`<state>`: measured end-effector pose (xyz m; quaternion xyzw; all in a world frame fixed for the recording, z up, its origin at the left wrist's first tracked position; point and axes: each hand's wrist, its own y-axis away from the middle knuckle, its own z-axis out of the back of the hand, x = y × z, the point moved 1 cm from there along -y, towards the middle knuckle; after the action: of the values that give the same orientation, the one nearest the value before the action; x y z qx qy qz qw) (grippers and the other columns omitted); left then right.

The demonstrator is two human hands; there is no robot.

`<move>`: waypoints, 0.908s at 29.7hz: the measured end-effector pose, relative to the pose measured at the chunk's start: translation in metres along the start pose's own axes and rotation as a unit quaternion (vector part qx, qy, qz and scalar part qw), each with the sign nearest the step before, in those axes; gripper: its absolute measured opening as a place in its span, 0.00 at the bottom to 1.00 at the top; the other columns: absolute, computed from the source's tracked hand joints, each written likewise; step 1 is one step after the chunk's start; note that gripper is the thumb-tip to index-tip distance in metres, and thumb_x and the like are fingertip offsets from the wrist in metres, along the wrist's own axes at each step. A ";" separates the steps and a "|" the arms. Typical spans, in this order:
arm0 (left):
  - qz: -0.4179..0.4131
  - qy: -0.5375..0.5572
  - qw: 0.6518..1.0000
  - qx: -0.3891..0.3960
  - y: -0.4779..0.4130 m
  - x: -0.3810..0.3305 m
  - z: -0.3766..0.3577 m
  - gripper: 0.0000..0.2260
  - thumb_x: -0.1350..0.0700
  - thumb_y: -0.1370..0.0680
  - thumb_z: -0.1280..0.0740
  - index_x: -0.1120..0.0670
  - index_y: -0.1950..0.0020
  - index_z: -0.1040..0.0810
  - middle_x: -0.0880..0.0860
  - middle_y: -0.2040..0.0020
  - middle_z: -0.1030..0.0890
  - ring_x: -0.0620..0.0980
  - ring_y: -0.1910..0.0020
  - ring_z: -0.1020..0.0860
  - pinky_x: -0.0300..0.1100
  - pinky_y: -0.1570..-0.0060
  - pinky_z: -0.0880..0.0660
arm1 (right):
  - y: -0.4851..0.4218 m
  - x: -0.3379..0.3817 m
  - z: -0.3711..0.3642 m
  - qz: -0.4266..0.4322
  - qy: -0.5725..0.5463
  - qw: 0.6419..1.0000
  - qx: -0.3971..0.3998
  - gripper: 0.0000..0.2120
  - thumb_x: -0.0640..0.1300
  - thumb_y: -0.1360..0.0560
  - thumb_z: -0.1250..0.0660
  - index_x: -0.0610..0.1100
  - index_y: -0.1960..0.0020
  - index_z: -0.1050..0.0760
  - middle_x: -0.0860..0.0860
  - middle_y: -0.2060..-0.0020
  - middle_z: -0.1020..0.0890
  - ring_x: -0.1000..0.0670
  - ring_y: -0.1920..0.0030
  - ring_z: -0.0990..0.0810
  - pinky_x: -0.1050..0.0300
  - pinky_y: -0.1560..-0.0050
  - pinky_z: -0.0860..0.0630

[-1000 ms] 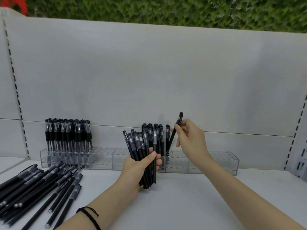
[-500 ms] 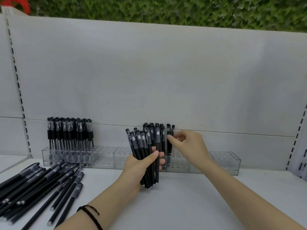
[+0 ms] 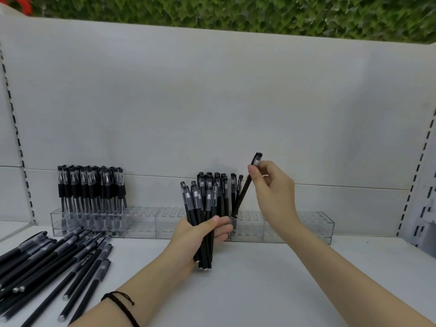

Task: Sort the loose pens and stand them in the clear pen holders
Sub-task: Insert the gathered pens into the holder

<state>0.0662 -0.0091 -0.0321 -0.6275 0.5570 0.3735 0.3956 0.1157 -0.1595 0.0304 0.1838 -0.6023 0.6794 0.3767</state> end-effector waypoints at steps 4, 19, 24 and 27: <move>0.003 0.008 1.000 -0.024 -0.001 0.002 0.002 0.06 0.64 0.23 0.32 0.65 0.49 0.21 0.60 0.52 0.15 0.55 0.53 0.15 0.44 0.55 0.18 | 0.000 -0.010 0.001 0.053 0.082 0.995 -0.035 0.05 0.47 0.22 0.34 0.47 0.52 0.22 0.59 0.65 0.22 0.57 0.69 0.27 0.59 0.63 0.29; 0.008 0.039 0.999 -0.031 0.001 -0.001 0.001 0.12 0.61 0.26 0.28 0.65 0.45 0.21 0.61 0.57 0.15 0.55 0.56 0.15 0.44 0.55 0.18 | 0.011 0.009 -0.002 0.020 0.135 0.988 0.071 0.17 0.58 0.26 0.35 0.47 0.66 0.24 0.55 0.73 0.23 0.57 0.71 0.29 0.55 0.65 0.29; -0.010 0.004 1.000 -0.021 0.003 -0.006 0.000 0.10 0.60 0.25 0.30 0.62 0.44 0.19 0.61 0.54 0.15 0.54 0.54 0.15 0.41 0.58 0.18 | 0.017 0.006 -0.017 -0.028 0.102 0.977 0.184 0.06 0.48 0.28 0.27 0.46 0.58 0.17 0.54 0.69 0.19 0.61 0.71 0.24 0.63 0.64 0.27; -0.018 -0.002 1.000 -0.015 0.004 -0.007 0.000 0.11 0.61 0.25 0.30 0.62 0.44 0.20 0.61 0.53 0.15 0.54 0.53 0.15 0.42 0.57 0.18 | 0.015 0.006 -0.016 -0.095 -0.001 0.978 0.188 0.03 0.45 0.27 0.27 0.45 0.56 0.19 0.55 0.68 0.21 0.61 0.75 0.25 0.68 0.69 0.29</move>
<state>0.0615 -0.0067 -0.0259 -0.6425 0.5392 0.3756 0.3942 0.1040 -0.1424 0.0211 0.3083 -0.4443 0.7414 0.3974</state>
